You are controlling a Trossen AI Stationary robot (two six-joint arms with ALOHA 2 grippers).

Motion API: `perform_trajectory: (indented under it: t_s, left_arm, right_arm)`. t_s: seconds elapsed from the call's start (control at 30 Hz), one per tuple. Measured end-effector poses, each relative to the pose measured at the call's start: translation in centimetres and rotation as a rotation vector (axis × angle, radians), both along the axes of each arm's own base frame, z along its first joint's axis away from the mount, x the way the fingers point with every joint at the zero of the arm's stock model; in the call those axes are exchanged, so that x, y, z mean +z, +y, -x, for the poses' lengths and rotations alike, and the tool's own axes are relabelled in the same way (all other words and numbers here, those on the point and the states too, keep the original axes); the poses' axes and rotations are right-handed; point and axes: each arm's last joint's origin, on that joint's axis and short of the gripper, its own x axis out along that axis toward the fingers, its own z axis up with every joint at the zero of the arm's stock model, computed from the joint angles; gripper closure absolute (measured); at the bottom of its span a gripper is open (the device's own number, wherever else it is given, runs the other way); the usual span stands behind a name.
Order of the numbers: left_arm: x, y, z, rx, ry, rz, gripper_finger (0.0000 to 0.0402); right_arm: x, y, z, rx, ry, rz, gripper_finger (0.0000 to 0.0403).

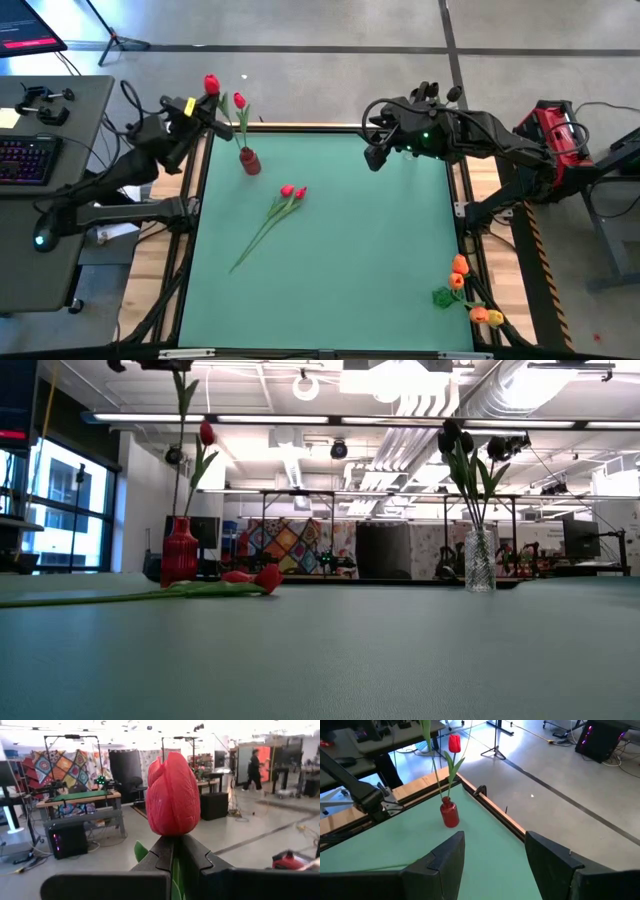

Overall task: Sort flowers into vase by color
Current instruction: Put the red tulip into the red vase

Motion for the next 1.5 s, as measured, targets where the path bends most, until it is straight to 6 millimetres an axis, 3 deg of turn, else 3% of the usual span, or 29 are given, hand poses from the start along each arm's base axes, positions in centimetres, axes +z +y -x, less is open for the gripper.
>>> perform_trajectory:
  t_s: [0.4,0.63,1.03,1.5]
  left_arm:
    - [-2.4,0.9,-0.1,0.048,-0.101,0.026,0.0401]
    - [-1.0,0.6,0.5,0.053,-0.126,-0.051,0.0401]
    - [-1.4,0.5,0.3,-0.01,-0.147,-0.003,0.0401]
    - [-0.2,0.0,1.3,-0.038,-0.057,0.019,0.0401]
  right_arm:
    - [0.0,0.1,0.0,0.019,0.001,-0.011,0.0206]
    - [0.0,0.1,0.0,0.026,0.008,0.0,0.0206]
    - [0.0,0.0,0.0,0.022,0.023,0.031,0.0206]
    - [0.0,-0.5,0.1,0.002,0.023,0.031,0.0206]
